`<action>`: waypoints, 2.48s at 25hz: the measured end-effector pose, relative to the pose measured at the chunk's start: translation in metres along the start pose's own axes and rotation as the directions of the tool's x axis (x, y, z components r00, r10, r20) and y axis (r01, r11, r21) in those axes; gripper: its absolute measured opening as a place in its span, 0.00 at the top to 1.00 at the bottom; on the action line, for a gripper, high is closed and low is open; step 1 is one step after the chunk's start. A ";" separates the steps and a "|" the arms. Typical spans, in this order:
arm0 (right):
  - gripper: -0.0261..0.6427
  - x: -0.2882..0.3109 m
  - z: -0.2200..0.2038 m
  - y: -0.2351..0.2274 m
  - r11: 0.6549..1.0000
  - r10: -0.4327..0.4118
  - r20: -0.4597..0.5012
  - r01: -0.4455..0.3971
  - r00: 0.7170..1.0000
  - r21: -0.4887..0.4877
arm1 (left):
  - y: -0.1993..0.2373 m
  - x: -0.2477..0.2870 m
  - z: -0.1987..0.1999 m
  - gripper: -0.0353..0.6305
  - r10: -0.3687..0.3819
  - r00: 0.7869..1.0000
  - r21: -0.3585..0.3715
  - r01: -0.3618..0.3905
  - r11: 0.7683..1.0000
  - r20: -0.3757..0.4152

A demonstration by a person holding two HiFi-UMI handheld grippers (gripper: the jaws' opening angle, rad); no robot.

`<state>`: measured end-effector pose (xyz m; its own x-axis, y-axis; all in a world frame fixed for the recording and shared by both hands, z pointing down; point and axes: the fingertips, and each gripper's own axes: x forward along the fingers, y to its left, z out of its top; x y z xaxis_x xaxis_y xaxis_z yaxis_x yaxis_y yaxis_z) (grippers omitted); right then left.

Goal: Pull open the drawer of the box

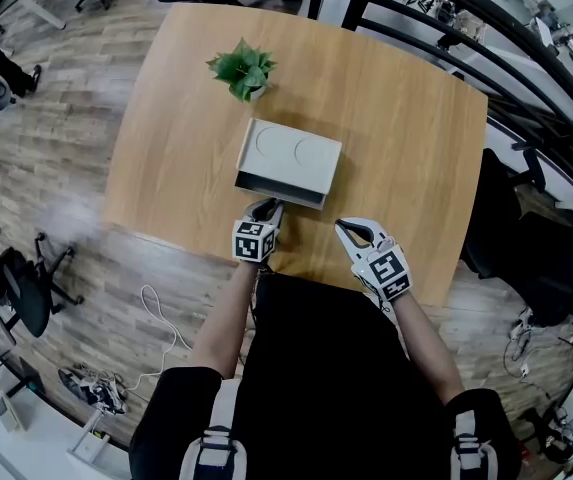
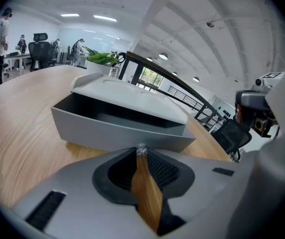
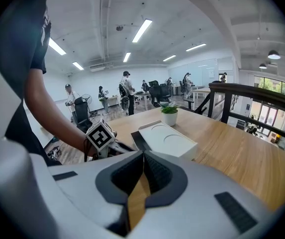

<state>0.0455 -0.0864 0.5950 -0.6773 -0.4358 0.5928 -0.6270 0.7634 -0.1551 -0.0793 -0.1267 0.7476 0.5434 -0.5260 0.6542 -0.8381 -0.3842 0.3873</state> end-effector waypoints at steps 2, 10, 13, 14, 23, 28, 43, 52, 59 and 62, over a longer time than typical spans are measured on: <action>0.92 -0.001 0.004 0.000 1.000 0.002 0.007 -0.002 1.000 -0.004 | -0.001 -0.003 -0.002 0.82 0.003 1.000 -0.004 -0.003 1.000 -0.001; 0.92 0.000 0.007 0.002 1.000 0.012 0.019 -0.012 1.000 -0.011 | -0.001 -0.009 -0.009 0.82 0.015 1.000 -0.011 -0.015 1.000 -0.002; 0.92 -0.001 0.007 0.002 1.000 0.014 0.022 -0.014 1.000 -0.015 | -0.001 -0.010 -0.010 0.82 0.020 1.000 -0.009 -0.020 1.000 -0.007; 0.92 -0.002 0.007 0.002 1.000 0.014 0.023 -0.013 1.000 -0.015 | -0.001 -0.010 -0.011 0.82 0.022 1.000 -0.008 -0.022 1.000 -0.007; 0.92 -0.009 0.006 0.002 1.000 0.007 0.037 -0.006 0.999 -0.027 | -0.001 -0.016 -0.019 0.82 0.038 0.999 0.004 -0.038 0.999 -0.019; 0.92 -0.011 0.005 0.007 1.000 0.011 0.044 -0.009 0.999 -0.028 | 0.000 -0.020 -0.024 0.82 0.053 0.998 -0.002 -0.053 0.999 -0.017; 0.92 -0.027 -0.007 0.020 0.999 0.009 0.041 -0.008 0.999 -0.039 | -0.005 -0.035 -0.039 0.82 0.082 0.997 -0.011 -0.082 0.997 -0.004; 0.92 -0.036 -0.014 0.023 0.998 0.006 0.040 -0.004 0.999 -0.056 | -0.011 -0.039 -0.056 0.82 0.086 0.996 -0.025 -0.086 0.996 -0.011; 0.92 -0.043 -0.017 0.027 0.998 0.000 0.045 0.003 0.999 -0.058 | -0.014 -0.043 -0.062 0.82 0.097 0.995 -0.032 -0.097 0.995 -0.004; 0.92 -0.043 -0.022 0.027 0.998 0.001 0.049 0.002 0.999 -0.067 | -0.014 -0.042 -0.063 0.82 0.101 0.995 -0.029 -0.101 0.994 -0.005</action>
<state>0.0663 -0.0365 0.5821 -0.6958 -0.4579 0.5534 -0.6014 0.7927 -0.1002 -0.0937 -0.0514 0.7556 0.4557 -0.5585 0.6931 -0.8898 -0.3070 0.3376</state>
